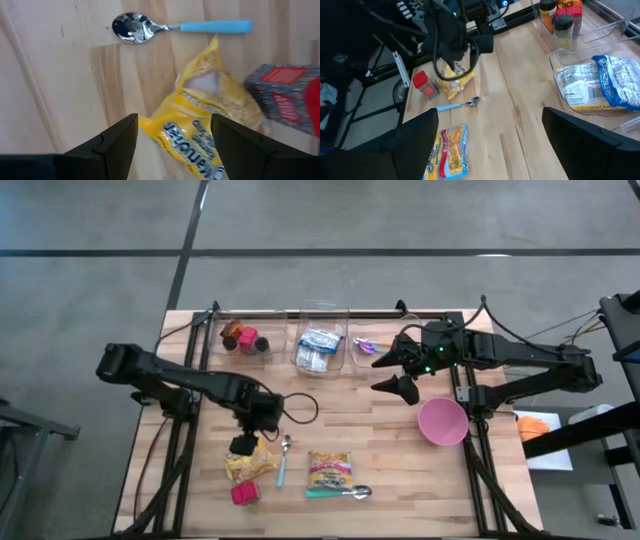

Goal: Pick & Place Food Item
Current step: Put the yellow noodle pack into the middle transparent bin

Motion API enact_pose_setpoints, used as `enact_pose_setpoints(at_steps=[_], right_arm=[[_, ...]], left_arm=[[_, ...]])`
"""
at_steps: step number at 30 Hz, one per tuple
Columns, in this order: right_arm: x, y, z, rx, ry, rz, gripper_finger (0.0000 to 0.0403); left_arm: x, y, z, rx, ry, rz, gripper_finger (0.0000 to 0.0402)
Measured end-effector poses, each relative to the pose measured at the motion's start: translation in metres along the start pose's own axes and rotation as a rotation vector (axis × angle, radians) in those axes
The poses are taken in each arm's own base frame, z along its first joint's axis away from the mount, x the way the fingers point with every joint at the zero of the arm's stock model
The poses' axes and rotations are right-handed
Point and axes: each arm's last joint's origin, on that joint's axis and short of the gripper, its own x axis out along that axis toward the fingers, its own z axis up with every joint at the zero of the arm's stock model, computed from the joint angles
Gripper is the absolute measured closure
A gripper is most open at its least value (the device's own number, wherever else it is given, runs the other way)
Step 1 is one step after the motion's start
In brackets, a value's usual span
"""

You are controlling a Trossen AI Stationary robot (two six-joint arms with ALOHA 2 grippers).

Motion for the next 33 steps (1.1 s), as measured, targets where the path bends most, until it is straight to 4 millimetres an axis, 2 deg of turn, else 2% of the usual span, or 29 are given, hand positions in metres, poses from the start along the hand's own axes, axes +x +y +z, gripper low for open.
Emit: enact_pose_setpoints(at_steps=[10,20,28,31,33], right_arm=[[0.0,-0.001,-0.003,0.006,0.008,-0.003,0.0051],[-0.001,0.0,-0.001,0.005,0.003,-0.002,0.0051],[-0.001,0.0,-0.002,0.005,0.004,-0.001,0.0051],[-0.001,0.0,-0.002,0.005,0.004,-0.001,0.0051],[-0.001,0.0,-0.002,0.005,0.004,-0.001,0.0051]], left_arm=[[0.034,0.005,0.012,0.038,0.085,-0.114,0.0144],[0.051,0.009,0.017,0.13,0.095,-0.143,0.0144],[0.072,0.012,0.017,0.137,0.162,-0.257,0.0145],[0.074,0.012,0.017,0.13,0.165,-0.287,0.0158],[0.073,0.012,0.017,0.144,0.161,-0.291,0.0182]])
